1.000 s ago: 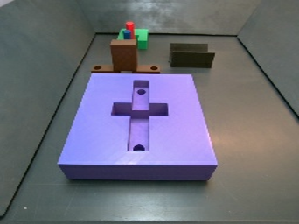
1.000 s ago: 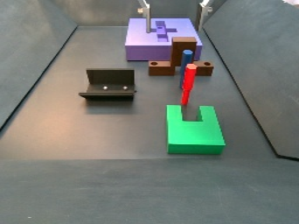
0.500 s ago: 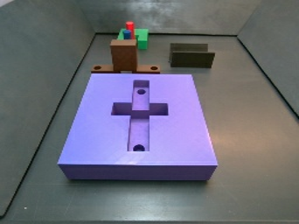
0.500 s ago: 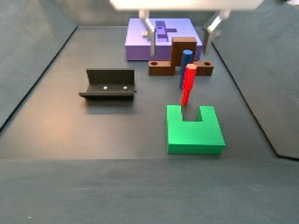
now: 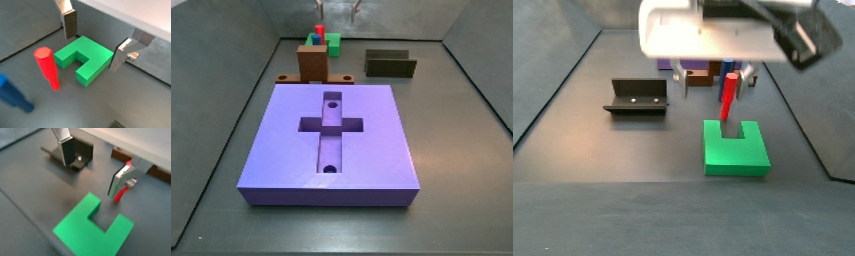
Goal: Pick up the green object. Move up. Place the green object on the fixture. Regrasp the green object. Move to above the board. Insert the green object.
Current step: Pick up the green object.
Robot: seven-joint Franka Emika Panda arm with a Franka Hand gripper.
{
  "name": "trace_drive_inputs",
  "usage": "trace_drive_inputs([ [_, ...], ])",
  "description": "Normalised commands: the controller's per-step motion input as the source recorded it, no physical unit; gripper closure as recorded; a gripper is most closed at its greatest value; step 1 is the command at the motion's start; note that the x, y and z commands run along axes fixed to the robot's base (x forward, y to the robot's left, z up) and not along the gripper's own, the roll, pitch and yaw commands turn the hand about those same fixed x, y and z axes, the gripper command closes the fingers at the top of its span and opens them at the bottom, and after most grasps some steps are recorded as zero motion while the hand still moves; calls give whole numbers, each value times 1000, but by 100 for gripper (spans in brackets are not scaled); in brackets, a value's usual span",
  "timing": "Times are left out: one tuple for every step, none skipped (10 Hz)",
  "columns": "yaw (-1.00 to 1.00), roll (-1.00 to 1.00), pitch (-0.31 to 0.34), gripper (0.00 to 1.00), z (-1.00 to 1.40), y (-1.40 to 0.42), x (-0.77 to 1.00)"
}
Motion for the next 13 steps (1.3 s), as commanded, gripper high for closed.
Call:
trace_drive_inputs([
  [-251, -264, -127, 0, -391, 191, -23],
  [-231, -357, -266, 0, -283, 129, -86],
  [-137, -369, -267, 0, -263, 134, -69],
  [0, -334, -291, 0, -274, 149, -214],
  [0, -281, -283, 0, -271, 54, -91],
  [109, -90, -244, 0, -291, 0, -37],
  [289, 109, -191, 0, -280, -74, -9],
  [269, 101, -149, 0, -306, -63, 0],
  [220, 9, -107, 0, -274, -54, 100],
  [171, -21, -84, 0, -249, -71, 177],
  [117, -74, -79, 0, -209, -20, 123],
  [26, -79, -76, 0, -174, -40, 97],
  [0, -64, -90, 0, -206, -89, 111],
])
